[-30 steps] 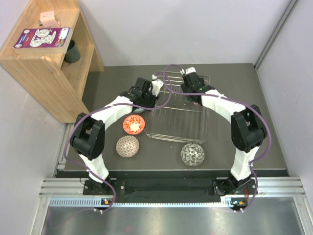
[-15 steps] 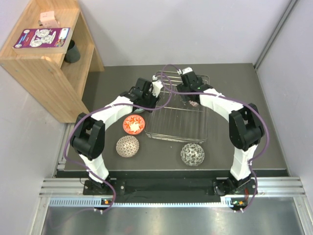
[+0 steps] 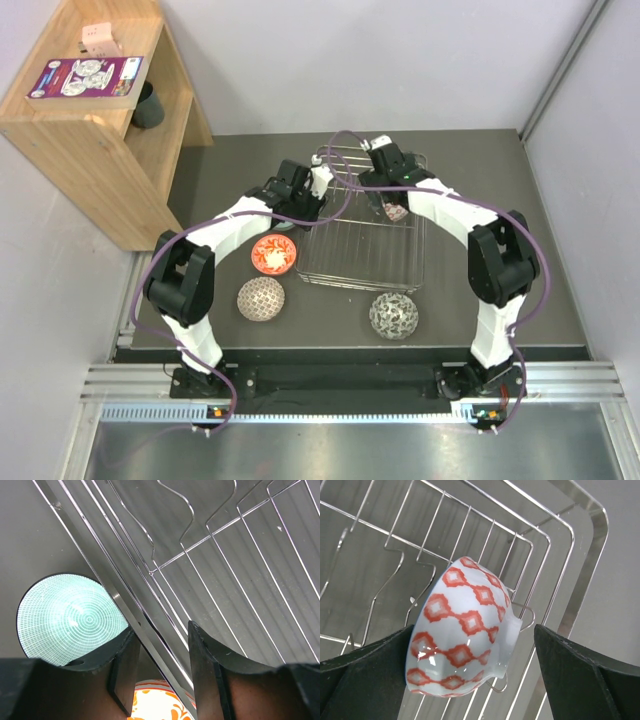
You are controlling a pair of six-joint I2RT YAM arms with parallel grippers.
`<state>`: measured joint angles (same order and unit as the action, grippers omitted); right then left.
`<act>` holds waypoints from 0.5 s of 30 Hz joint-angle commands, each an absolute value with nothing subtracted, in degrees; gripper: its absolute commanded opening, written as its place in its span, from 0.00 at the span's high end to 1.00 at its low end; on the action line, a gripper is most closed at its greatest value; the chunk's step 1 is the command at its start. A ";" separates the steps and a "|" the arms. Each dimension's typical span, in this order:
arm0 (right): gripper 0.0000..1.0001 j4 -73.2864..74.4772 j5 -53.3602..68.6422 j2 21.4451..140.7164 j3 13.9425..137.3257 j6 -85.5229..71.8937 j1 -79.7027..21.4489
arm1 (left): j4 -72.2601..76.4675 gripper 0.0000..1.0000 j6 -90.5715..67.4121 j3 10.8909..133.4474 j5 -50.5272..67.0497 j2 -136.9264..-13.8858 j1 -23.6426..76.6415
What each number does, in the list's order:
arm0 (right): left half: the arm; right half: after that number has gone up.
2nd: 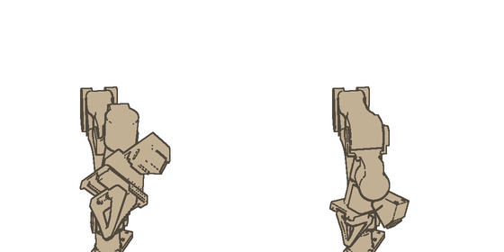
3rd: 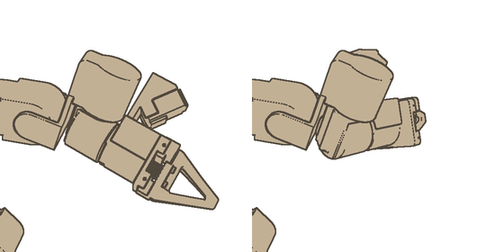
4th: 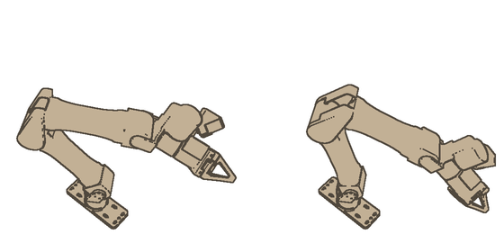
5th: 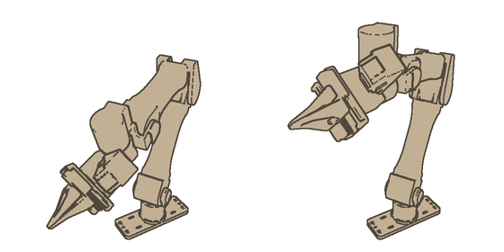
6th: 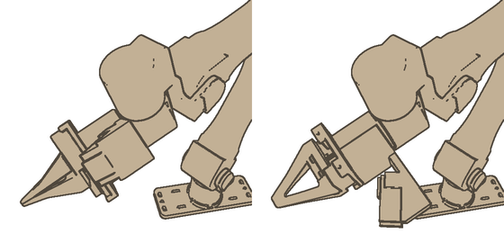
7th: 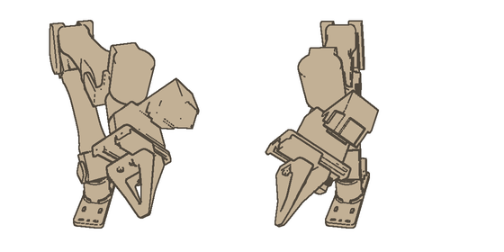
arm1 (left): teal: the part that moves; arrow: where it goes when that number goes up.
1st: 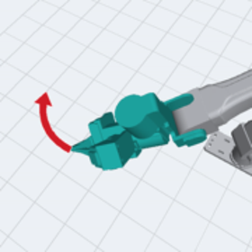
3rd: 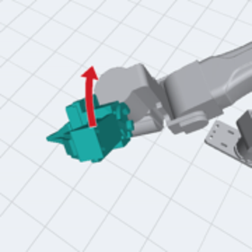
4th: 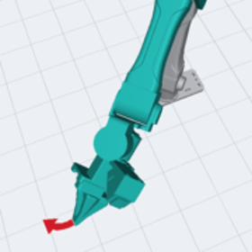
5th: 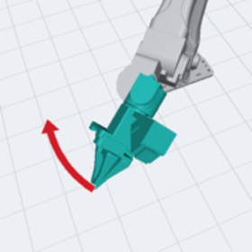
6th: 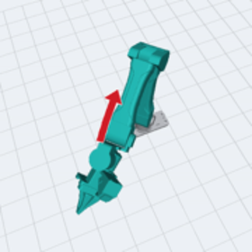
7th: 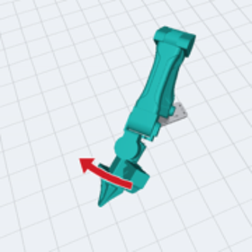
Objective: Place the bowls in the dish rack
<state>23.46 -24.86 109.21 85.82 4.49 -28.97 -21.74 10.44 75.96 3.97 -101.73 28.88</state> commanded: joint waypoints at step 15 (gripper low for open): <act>0.00 19.87 -32.50 102.48 91.58 6.59 -26.99 | -23.47 0.52 9.93 76.90 6.42 -100.46 29.62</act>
